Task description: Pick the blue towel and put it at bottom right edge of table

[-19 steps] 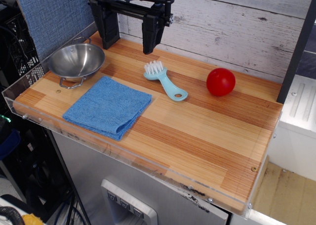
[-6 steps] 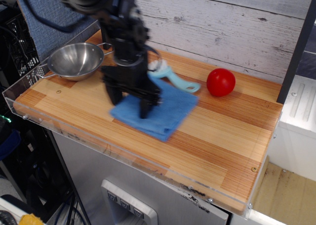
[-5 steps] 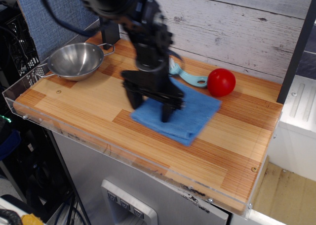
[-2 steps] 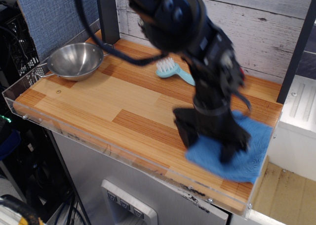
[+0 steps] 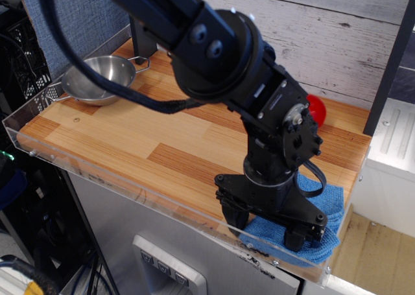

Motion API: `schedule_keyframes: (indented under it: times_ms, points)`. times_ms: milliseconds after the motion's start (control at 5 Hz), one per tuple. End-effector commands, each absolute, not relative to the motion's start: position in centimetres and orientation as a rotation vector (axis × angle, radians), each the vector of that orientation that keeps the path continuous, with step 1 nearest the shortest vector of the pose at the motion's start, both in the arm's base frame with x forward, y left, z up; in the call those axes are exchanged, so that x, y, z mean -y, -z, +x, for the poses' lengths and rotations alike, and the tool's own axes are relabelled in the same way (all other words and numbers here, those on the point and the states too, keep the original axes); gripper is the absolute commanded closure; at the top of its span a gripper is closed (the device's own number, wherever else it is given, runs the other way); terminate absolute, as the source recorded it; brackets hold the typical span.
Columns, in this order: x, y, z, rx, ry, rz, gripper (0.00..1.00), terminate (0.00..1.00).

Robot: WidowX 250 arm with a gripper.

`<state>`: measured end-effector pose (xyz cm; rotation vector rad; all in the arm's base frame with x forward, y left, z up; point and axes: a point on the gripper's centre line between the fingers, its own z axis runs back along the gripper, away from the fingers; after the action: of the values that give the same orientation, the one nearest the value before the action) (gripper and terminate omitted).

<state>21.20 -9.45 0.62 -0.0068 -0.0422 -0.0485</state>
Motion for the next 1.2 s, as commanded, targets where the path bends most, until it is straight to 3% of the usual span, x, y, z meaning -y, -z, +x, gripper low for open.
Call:
schedule_keyframes:
  times_ms: [0, 400, 1000]
  points:
    - [6.8, -4.9, 19.5, 0.038, 0.068, 0.024, 0.0, 0.0]
    - [4.9, -7.3, 20.8, 0.061, 0.049, 0.004, 0.0, 0.0]
    - [1.2, -12.2, 21.9, 0.056, 0.02, 0.101, 0.0, 0.0]
